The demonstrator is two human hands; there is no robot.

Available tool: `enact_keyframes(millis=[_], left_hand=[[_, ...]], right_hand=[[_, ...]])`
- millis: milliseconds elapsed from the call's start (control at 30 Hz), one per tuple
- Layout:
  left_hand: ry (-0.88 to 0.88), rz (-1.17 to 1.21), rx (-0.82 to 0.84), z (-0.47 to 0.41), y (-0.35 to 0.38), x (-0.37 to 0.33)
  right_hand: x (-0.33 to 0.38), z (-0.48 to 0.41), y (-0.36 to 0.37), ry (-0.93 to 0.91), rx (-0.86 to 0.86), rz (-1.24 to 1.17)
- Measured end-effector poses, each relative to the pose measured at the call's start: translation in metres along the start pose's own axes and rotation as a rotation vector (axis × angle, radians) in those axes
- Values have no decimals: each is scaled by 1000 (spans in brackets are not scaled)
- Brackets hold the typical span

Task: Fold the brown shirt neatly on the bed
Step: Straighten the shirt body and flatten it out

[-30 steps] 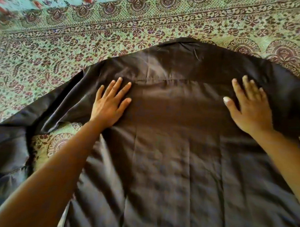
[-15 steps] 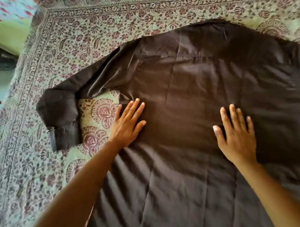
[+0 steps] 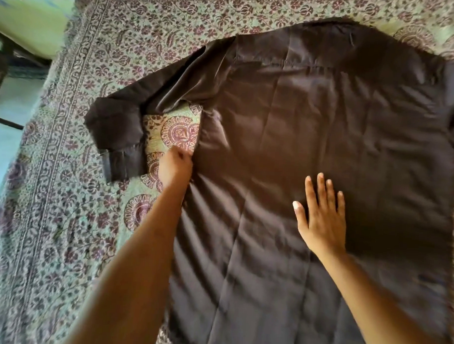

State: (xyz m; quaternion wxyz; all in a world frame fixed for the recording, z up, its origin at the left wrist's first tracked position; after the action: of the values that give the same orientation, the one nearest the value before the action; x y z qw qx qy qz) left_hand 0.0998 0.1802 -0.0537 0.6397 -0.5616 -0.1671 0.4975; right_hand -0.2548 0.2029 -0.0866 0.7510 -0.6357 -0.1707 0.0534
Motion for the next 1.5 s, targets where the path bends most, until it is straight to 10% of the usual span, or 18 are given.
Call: enact_keyframes(millis=[433,633,733,833,1100,1267,1500], left_hand=[[-2,-37,191,8,18,-9],[-126,-55,5,21,10,-2],[278,-100,-141,49,14,-42],[738,-297,68,82,60,-54],[377,-398,-79,31,31,6],[845,-458,119,173,76,19],[135,-350,-6,101,3,154]], right_hand=[[1,0,2,45,58,0],[1,1,0,42,71,-7],[2,2,-2,27,47,-32],[-9,25,-1,55,2,-31],[-60,106,-3,207,-71,6],[-42,131,2,188,-27,0],[-44,168,6,236,-11,-8]])
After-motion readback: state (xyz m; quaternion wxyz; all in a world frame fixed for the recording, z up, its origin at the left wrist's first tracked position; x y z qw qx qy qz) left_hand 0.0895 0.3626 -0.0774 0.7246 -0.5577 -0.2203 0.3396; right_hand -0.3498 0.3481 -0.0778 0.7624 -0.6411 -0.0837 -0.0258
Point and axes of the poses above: each hand's wrist, its own z-axis away from the middle knuckle, its own y-axis out of the palm, x = y × z, the point moved 9 cm from there along -z, towards the middle knuckle, and after that the axes turned 10 degrees about -y, right-handed, at the moved point
